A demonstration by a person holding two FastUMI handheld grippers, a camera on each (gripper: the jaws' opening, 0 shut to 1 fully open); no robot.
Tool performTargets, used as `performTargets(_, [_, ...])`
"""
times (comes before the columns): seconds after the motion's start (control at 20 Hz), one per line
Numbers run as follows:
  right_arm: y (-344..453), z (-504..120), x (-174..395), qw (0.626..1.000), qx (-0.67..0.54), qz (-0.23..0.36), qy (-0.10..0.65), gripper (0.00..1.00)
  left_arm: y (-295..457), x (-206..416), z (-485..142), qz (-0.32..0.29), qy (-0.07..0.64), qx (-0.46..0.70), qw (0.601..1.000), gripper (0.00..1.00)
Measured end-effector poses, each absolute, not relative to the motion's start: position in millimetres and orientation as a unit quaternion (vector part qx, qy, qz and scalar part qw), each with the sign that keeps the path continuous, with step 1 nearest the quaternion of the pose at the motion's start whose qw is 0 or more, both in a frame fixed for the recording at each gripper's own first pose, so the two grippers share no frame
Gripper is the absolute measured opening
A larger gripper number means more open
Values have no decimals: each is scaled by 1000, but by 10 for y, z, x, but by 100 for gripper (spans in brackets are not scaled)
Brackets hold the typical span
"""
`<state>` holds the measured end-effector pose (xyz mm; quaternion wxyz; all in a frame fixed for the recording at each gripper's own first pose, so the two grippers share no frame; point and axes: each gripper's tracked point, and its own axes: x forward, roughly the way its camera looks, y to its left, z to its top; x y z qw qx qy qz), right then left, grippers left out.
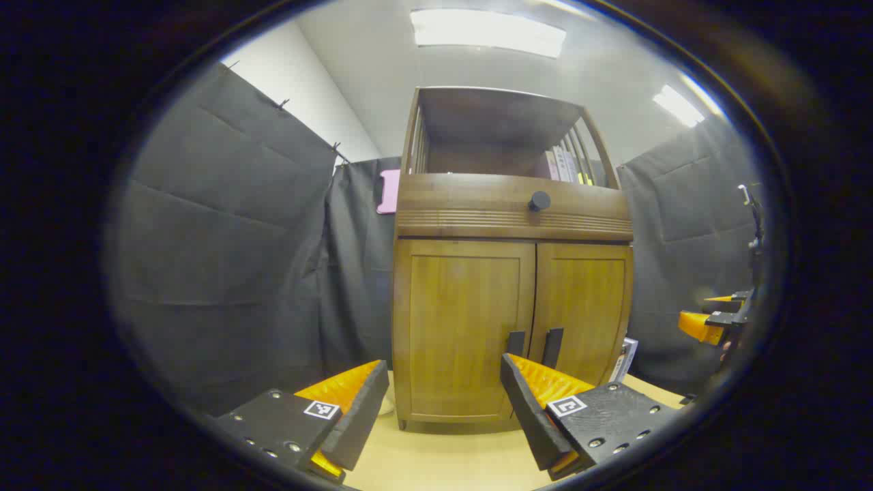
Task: Open the right door of the double-door shoe cabinet with the right hand, and open the left door with the left hand.
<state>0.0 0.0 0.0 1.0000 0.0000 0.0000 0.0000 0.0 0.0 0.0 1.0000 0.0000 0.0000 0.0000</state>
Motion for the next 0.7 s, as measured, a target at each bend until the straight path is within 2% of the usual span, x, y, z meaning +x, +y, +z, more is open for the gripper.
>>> performTargets(0.7, [124,1,88,1000,9,-4,-5,96,19,43,-35,-13,6,-5,1000,100])
